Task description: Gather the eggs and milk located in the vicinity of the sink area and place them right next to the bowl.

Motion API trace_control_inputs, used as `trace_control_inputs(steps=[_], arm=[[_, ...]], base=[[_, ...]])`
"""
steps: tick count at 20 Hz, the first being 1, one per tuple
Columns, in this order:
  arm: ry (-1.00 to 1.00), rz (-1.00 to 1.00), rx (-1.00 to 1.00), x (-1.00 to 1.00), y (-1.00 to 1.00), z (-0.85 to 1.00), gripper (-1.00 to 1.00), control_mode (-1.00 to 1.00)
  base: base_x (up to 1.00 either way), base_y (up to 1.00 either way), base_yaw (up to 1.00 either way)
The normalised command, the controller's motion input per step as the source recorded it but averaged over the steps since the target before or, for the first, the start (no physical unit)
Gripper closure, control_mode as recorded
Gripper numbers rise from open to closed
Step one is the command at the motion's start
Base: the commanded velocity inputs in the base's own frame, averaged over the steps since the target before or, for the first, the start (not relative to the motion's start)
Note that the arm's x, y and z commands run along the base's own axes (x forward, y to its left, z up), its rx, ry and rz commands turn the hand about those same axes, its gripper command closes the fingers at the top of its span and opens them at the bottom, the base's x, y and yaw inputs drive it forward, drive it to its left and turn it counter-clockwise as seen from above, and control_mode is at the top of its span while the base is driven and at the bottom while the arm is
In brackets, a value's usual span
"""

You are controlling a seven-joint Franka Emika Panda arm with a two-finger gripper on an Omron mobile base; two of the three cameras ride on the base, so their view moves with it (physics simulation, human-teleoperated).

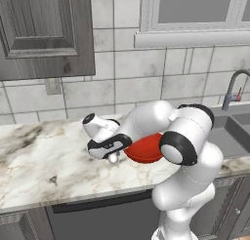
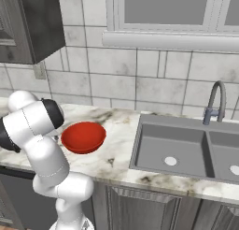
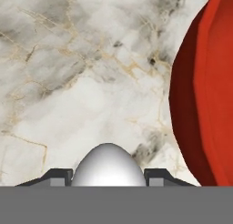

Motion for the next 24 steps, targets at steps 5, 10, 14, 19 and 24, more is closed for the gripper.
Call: trace_control_inputs(steps=[5, 10, 14, 19, 24], arm=[[-0.02, 0.00, -0.14, 0.02, -0.03, 0.00, 1.00, -1.00], [0.00, 0.00, -0.02, 0.00, -0.01, 0.05, 1.00, -1.00], [0.00, 0.00, 0.00, 0.00, 0.00, 0.00, 1.00, -1.00], [0.00, 0.00, 0.00, 0.00, 0.00, 0.00, -1.00, -1.00], [-0.06, 0.00, -0.02, 0.00, -0.08, 0.00, -1.00, -1.00]], base=[[0.00, 0.00, 0.00], [0.00, 0.00, 0.00], [0.00, 0.00, 0.00], [0.00, 0.00, 0.00], [0.00, 0.00, 0.00]])
